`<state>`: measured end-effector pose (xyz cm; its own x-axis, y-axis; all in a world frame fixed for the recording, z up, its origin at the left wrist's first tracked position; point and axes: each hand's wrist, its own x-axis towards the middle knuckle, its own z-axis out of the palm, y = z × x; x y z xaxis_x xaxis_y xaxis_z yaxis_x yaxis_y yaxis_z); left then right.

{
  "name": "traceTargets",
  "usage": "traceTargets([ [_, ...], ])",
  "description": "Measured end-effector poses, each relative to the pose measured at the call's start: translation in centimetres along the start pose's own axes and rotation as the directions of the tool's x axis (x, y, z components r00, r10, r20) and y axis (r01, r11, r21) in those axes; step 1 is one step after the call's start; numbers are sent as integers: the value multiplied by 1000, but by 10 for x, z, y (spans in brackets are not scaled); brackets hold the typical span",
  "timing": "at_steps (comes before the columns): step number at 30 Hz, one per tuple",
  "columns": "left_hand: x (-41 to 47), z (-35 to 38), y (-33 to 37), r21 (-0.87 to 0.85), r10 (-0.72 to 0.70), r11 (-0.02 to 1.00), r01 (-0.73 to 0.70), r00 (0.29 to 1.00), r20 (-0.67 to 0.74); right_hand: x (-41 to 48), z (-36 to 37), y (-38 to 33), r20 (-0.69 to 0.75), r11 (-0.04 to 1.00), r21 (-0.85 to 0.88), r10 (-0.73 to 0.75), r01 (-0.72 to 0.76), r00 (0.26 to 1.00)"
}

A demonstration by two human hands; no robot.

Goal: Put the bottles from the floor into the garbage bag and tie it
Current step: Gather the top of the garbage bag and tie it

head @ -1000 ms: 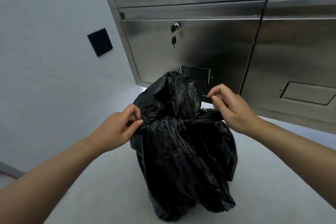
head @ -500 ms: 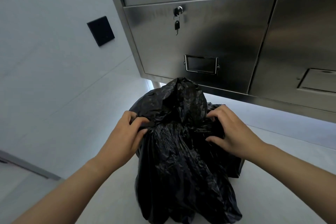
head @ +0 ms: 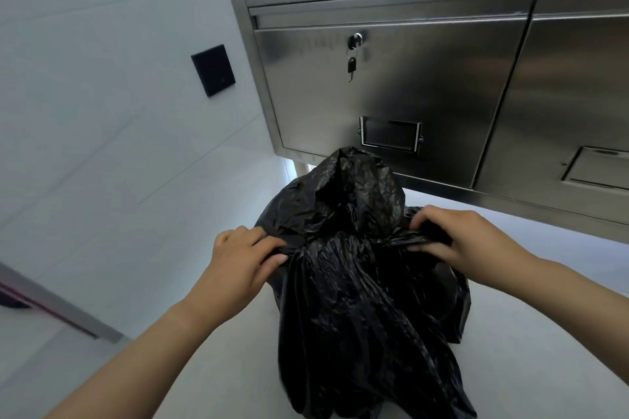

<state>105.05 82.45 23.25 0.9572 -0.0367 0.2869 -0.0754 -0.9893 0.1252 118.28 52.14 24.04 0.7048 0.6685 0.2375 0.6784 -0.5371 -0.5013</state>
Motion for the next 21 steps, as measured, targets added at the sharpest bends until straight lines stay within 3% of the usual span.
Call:
traceTargets([
  [4,-3,-5,-5,-235,-57,972,14,983,-177,1,-14,-19,-51,944,329,53,-34,997],
  [9,2,-19,10,-516,-194,857,-2,926,-325,4,-17,-39,-171,848,528,51,48,984],
  [12,5,-23,19,-581,-231,814,4,920,-317,5,-11,-45,-275,856,513,95,63,957],
  [15,4,-22,22,-533,-171,846,-16,939,-298,4,-5,-45,-340,898,439,135,30,931],
  [21,-5,-13,21,-496,-94,868,21,988,-122,-5,4,-29,-275,931,365,128,-19,953],
])
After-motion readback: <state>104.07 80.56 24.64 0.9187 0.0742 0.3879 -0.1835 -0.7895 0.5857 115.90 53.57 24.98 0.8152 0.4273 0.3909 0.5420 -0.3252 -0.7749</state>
